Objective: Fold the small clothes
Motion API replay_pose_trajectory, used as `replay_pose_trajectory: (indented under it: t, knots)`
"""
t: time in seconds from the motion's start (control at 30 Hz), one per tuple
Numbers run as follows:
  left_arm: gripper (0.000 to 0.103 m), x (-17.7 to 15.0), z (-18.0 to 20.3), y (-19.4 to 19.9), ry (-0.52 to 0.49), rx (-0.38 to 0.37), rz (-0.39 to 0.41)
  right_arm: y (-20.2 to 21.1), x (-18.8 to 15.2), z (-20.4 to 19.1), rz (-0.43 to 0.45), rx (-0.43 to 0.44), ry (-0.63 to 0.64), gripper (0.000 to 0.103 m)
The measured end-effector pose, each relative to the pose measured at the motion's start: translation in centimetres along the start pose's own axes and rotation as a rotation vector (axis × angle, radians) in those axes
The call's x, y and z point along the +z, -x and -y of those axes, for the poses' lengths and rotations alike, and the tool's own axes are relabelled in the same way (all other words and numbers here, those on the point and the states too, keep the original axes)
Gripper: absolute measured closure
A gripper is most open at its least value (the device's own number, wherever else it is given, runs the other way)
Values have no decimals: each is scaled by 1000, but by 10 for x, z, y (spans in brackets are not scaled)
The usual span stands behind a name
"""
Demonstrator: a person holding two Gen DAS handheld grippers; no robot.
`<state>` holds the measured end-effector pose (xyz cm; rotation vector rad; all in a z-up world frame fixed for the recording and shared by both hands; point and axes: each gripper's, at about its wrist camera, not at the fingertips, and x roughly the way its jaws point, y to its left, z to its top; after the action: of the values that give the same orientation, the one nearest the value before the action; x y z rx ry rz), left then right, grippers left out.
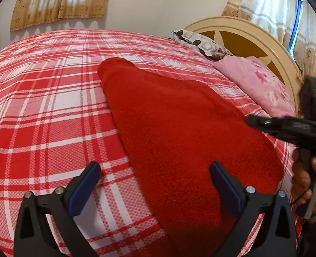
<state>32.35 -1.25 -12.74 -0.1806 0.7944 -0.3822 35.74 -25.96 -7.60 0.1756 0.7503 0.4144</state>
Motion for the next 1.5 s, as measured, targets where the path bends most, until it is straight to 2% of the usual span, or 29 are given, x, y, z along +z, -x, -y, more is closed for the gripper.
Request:
replay_pose_trajectory:
  t: [0.1,0.17,0.27,0.3,0.37,0.43,0.63,0.73,0.8,0.87,0.9,1.0,1.07,1.13,1.23,1.3,1.43,1.5]
  knots:
    - [0,0,-2,0,7,-5,-2,2,-13,-29,-40,82,90,67]
    - [0,-1,-2,1,4,-2,-2,-8,-23,-31,-90,52,102,67]
    - [0,0,-3,0,10,-4,-4,-35,-43,-4,-199,-24,27,67]
    - [0,0,-3,0,12,-5,-5,-41,-50,8,-224,14,-21,67]
    - [0,0,-3,0,14,-6,-7,-36,-52,19,-199,74,-74,67]
    - [0,0,-2,-1,12,-7,-12,-32,-49,16,-205,64,-71,67]
    - [0,0,-2,-2,20,-11,-16,-22,-12,-20,-99,42,51,67]
    - [0,-1,-2,-2,20,-9,-18,-42,6,-27,-114,54,76,66]
    - [0,-1,-2,-2,20,-8,-21,-65,11,-25,-159,25,101,66]
    - [0,-2,-1,-2,19,-7,-21,-82,6,-12,-196,-14,73,66]
    - [0,-2,-1,-2,21,-8,-22,-86,4,-4,-202,16,47,66]
    - [0,-1,-2,-3,26,-14,-26,-83,0,6,-175,59,28,66]
    - [0,-1,-3,-3,32,-24,-27,-80,-4,3,-163,37,54,67]
    - [0,-1,-7,6,54,-36,5,-78,-7,5,-149,39,53,67]
    - [0,6,-14,23,121,-79,108,-76,-7,8,-127,45,42,68]
    - [0,19,-13,20,112,-53,99,-74,-10,11,-111,44,28,68]
    - [0,40,-8,-9,6,126,60,-77,-8,21,-96,59,-9,80]
    - [0,40,-12,-31,-15,159,-9,-78,-6,32,-102,88,-60,86]
